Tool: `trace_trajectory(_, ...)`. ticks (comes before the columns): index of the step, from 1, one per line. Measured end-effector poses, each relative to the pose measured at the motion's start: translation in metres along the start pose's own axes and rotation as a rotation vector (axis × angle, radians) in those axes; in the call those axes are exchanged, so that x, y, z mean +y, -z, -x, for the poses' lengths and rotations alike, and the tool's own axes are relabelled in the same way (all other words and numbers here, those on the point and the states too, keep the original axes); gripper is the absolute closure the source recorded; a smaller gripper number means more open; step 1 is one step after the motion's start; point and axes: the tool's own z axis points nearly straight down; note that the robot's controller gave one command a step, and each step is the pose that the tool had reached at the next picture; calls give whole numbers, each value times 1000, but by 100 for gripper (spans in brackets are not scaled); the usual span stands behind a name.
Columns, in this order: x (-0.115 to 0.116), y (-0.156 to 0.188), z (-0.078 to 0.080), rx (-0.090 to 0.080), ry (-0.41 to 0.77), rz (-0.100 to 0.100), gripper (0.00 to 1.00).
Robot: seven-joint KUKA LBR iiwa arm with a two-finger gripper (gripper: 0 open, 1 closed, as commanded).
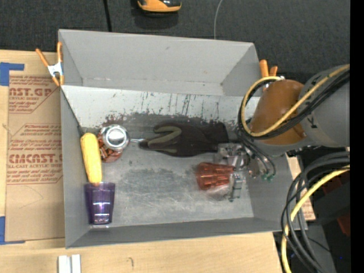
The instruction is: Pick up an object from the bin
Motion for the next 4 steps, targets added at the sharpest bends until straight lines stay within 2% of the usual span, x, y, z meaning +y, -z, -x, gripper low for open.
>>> trace_trajectory(1, -1, 16, 4, -6, -33, -1, 0)
trace_trajectory(2, 3, -9, -5, -5, 9, -1, 0)
trace_trajectory(3, -7, -14, 6, -4, -108, 0, 100)
trace_trajectory(4, -6, -14, 6, -4, -108, 0, 100)
